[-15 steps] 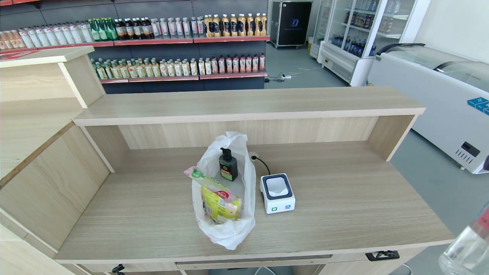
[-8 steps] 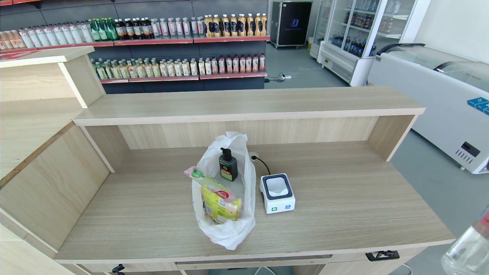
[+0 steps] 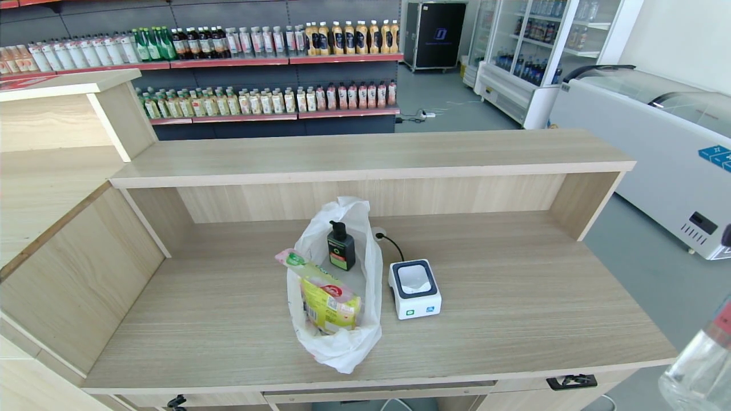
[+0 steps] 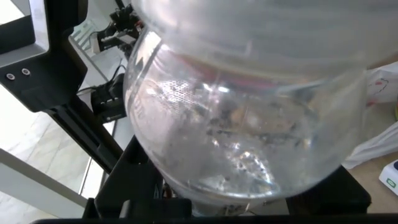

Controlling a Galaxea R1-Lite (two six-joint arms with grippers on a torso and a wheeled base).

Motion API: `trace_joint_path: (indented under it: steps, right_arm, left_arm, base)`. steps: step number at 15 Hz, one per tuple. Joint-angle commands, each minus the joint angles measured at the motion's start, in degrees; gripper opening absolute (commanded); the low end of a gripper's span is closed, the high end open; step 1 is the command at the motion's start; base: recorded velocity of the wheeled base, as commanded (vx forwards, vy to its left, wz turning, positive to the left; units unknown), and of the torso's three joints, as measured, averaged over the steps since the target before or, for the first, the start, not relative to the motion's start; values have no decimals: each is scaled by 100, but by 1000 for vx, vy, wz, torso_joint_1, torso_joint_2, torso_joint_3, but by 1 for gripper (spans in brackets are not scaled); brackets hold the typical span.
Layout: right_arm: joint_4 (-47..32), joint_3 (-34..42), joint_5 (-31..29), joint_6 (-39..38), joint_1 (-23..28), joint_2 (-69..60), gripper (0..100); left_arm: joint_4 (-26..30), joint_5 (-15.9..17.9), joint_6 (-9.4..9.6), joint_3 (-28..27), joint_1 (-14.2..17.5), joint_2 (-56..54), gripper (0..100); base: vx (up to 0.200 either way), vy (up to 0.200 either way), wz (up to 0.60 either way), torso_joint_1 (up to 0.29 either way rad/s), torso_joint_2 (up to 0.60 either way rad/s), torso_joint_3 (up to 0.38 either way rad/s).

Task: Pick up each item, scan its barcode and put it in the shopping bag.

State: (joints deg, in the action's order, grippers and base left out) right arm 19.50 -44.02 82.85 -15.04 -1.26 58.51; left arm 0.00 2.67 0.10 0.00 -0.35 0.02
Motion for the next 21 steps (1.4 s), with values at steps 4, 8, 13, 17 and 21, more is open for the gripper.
trace_joint_path:
  steps: [4,8,13,17,21]
  right_arm:
    - [27,-28,-5,37,11,195,0]
    - [106,16,-577,502,152,714,0]
    - [97,210,-2923,2524,503,1452,0]
    - [176,280,-3293,3227,1224,1839,0]
    - [739,333,-3301,3719,2121,2278,0]
  left_arm:
    - [0,5,-1,0,0,6,100]
    - [0,5,-1,0,0,6,100]
    - [0,5,-1,0,0,6,100]
    - [0,5,-1,0,0,6,100]
    - [0,-3,-1,0,0,6,100]
  base:
    - [0,0,0,0,0,0]
    - [0,0,0,0,0,0]
    - [0,0,0,0,0,0]
    - [0,0,0,0,0,0]
    - [0,0,0,0,0,0]
